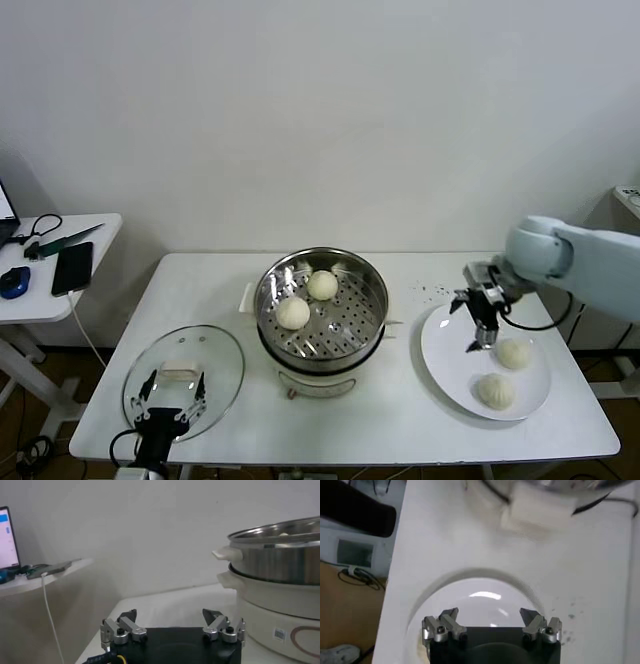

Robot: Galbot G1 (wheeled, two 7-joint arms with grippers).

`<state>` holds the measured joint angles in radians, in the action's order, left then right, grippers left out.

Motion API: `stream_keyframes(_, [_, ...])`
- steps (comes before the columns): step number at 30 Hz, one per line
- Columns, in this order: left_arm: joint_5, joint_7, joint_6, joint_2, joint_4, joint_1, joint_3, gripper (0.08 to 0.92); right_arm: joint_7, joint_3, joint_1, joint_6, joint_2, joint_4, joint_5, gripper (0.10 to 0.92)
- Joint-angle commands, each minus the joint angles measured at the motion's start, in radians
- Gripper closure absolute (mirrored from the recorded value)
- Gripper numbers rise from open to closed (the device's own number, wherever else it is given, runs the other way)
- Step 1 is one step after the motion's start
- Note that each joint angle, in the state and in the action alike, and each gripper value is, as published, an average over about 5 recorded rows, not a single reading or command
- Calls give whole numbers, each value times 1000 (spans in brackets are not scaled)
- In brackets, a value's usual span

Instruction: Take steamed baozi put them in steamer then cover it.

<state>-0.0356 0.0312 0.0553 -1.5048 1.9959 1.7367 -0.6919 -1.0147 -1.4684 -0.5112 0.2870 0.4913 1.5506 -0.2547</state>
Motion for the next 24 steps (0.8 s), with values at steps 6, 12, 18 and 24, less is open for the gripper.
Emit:
stream_keyframes(6, [-14,-1,-4,-8,-9,2,-4,177,-19,238,372,-33,-110,-53,214,203])
stream_keyframes(12, [-22,-1,-4,-11,-21,-2,-1,177,-15,285,426,-32,-79,-83,221,203])
stream_keyframes(18, [-28,-1,-4,-10,-28,-4,0,177,-14,300,437,-32,-46,-110,219,203])
stream_keyframes(24, [-28,-1,-1,-7,-38,-3,-3,177,-19,297,429,-33,-29,-121,214,204])
